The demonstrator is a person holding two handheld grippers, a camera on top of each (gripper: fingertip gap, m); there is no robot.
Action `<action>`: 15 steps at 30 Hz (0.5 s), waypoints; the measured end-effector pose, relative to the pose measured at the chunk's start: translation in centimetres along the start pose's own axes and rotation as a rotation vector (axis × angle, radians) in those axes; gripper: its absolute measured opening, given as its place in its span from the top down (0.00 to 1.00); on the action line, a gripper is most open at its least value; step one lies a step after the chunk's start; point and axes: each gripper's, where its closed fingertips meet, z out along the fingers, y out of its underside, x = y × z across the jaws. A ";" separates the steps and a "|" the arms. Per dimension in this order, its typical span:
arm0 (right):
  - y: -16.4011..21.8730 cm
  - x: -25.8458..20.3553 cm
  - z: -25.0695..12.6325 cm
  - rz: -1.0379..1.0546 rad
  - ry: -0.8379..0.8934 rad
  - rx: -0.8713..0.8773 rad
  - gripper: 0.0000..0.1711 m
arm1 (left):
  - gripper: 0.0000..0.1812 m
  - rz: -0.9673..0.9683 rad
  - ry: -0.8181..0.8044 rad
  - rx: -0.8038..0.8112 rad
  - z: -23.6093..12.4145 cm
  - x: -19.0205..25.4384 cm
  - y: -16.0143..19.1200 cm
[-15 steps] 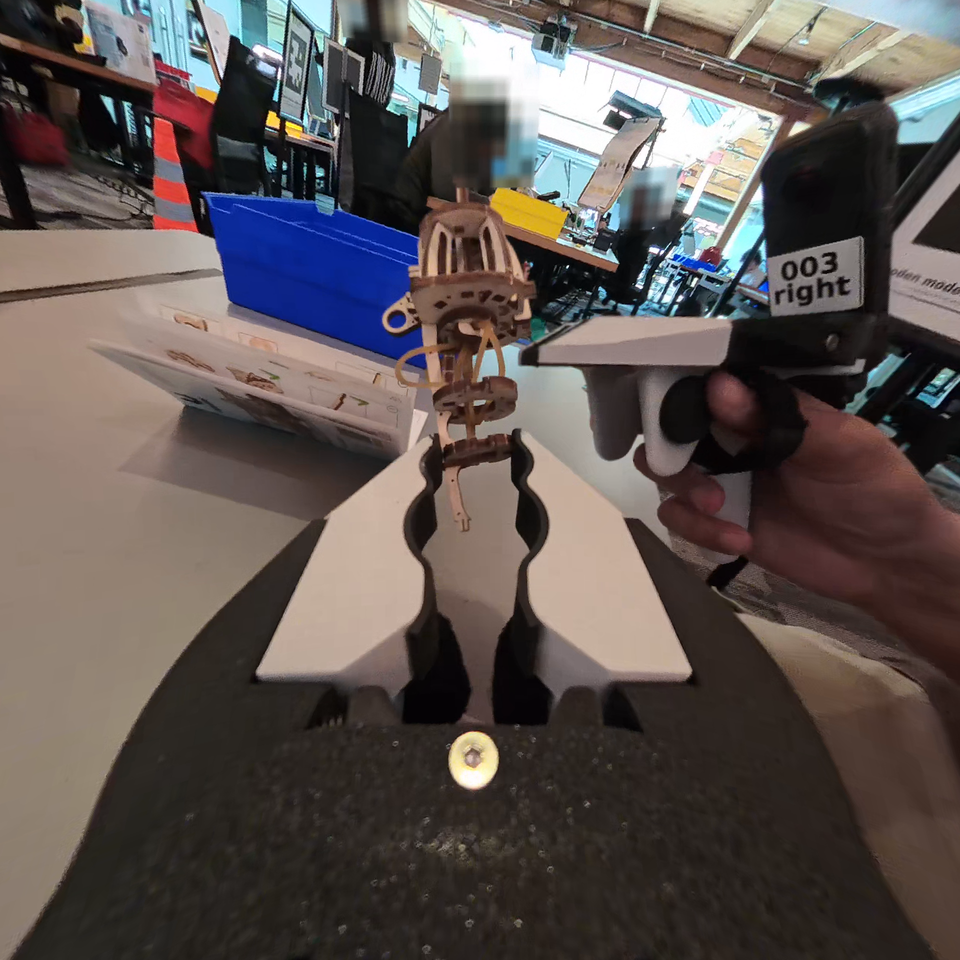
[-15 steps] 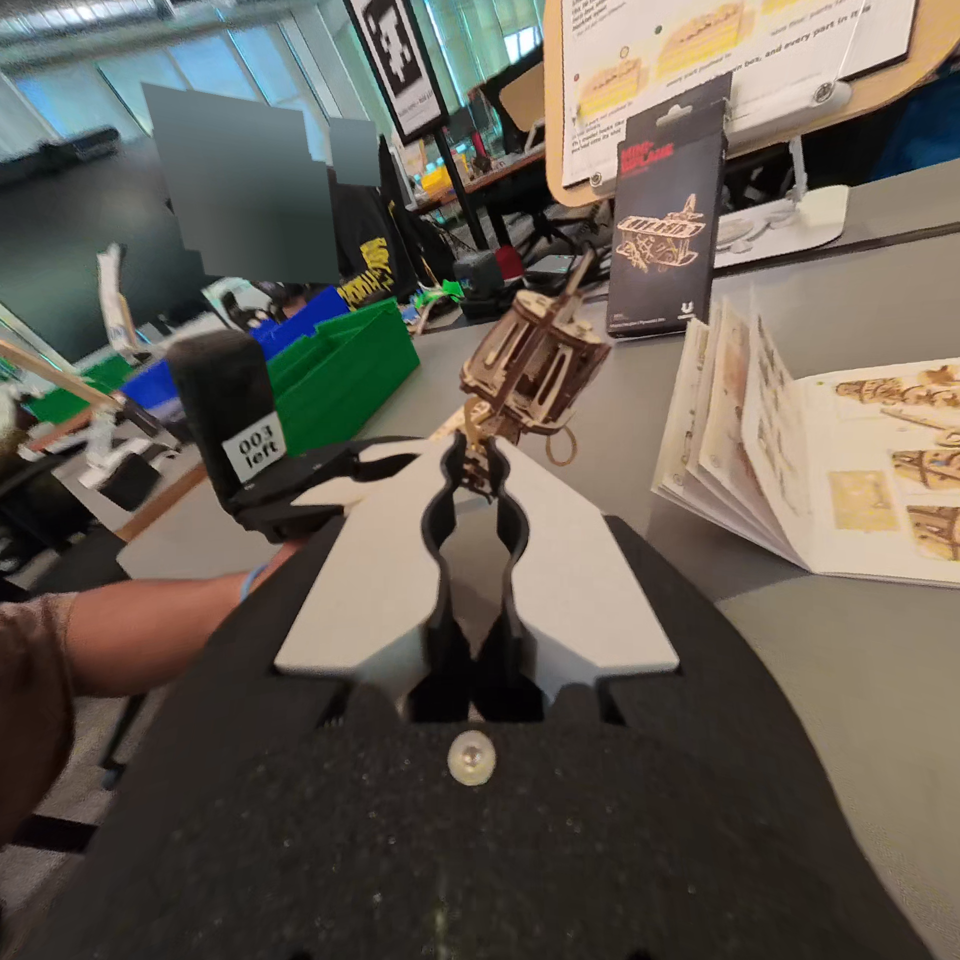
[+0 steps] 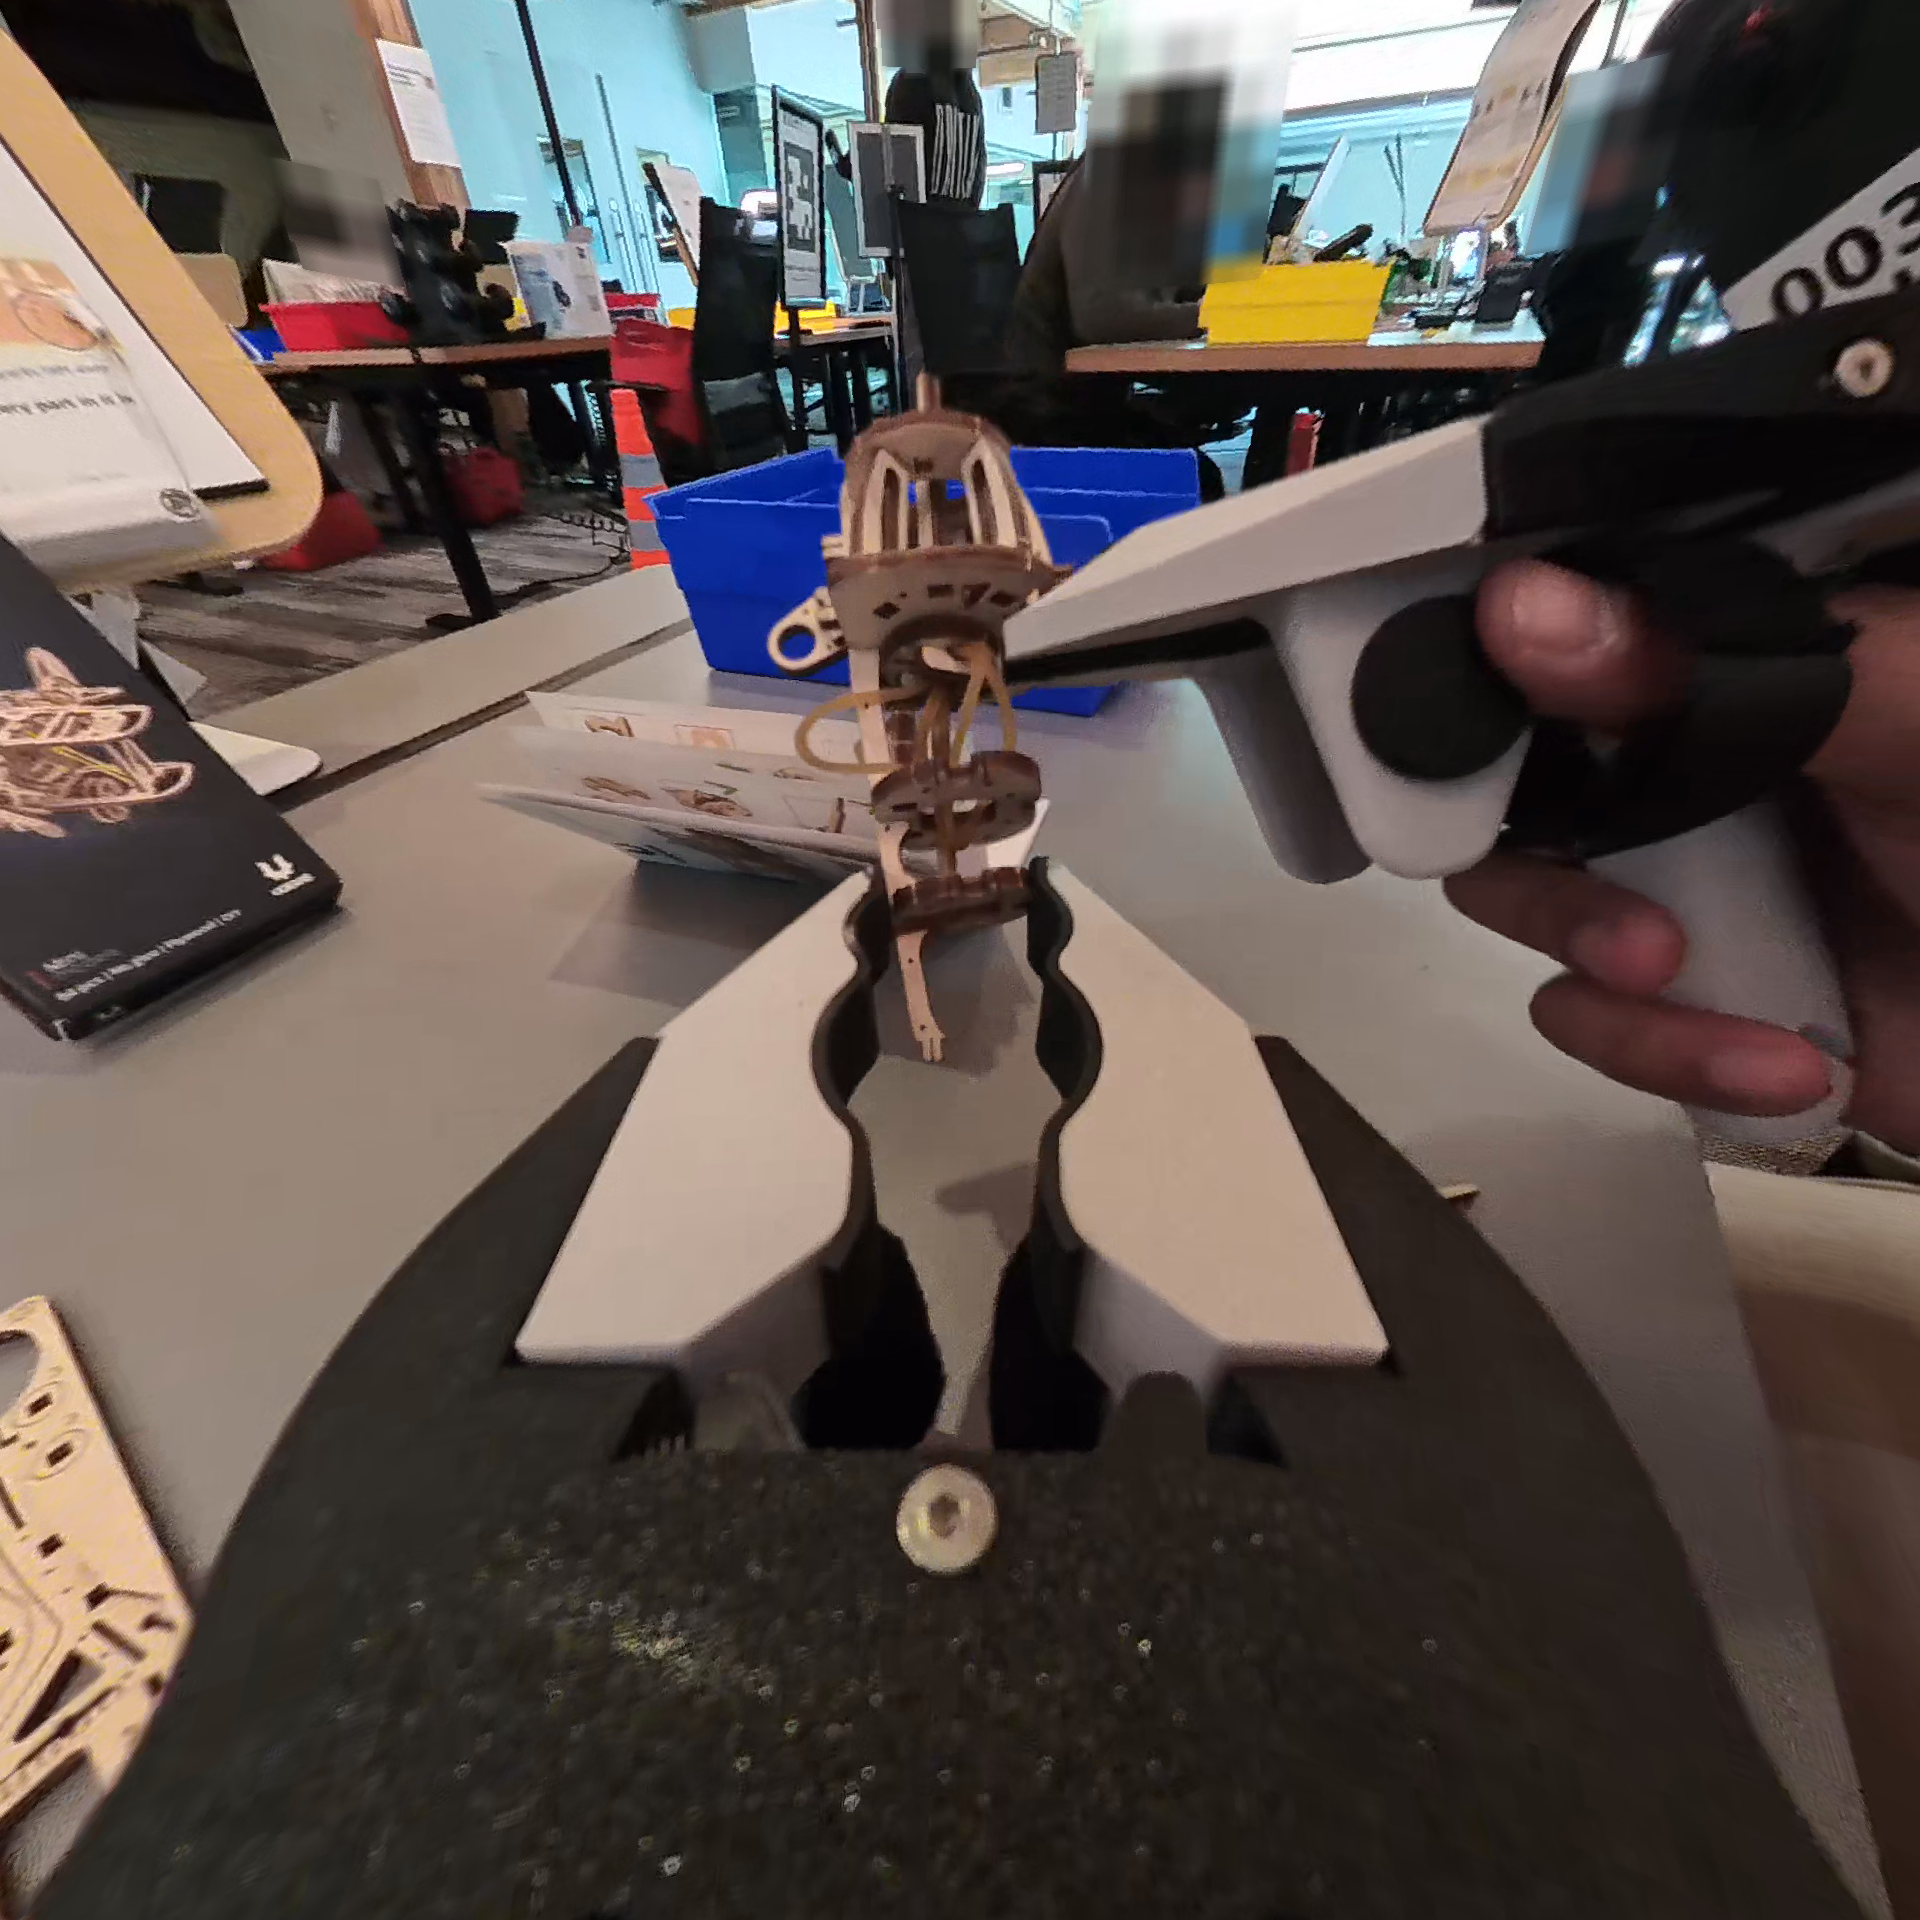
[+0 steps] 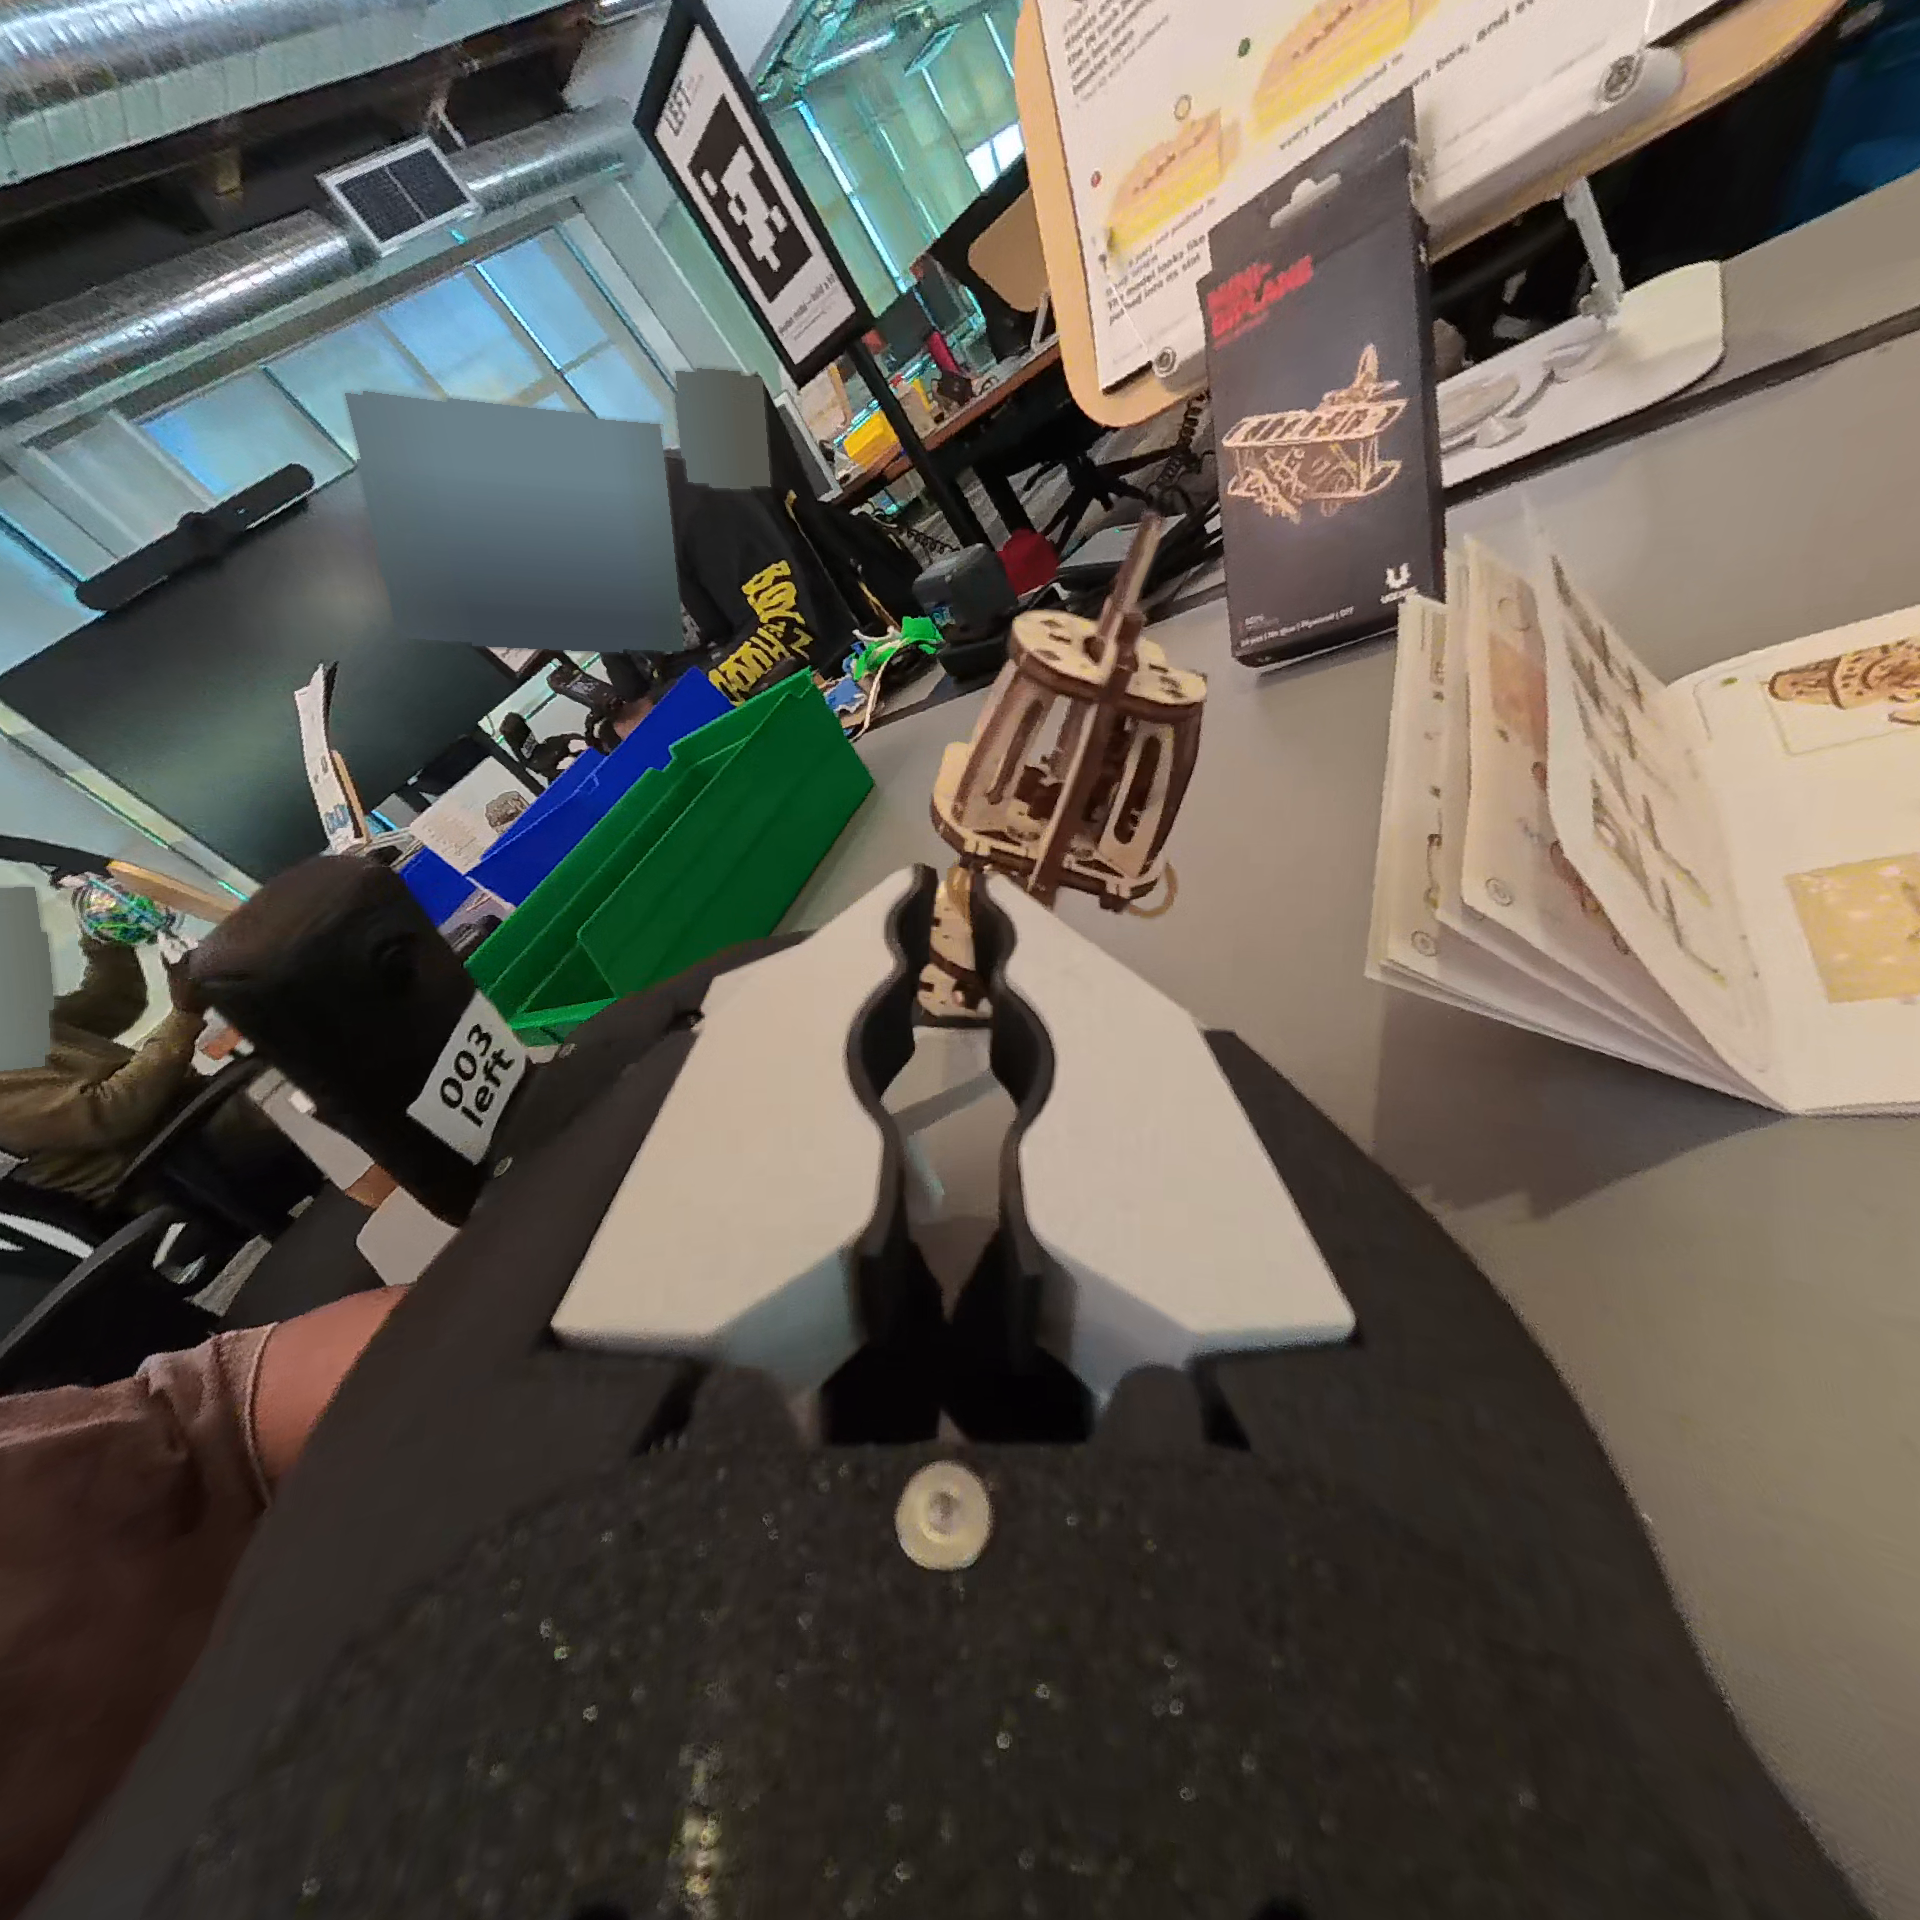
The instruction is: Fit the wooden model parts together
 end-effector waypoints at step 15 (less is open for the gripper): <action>0.9 0.5 0.7 0.100 -0.016 0.008 1.00 | 0.87 -0.001 0.010 0.014 -0.1 0.2 -0.2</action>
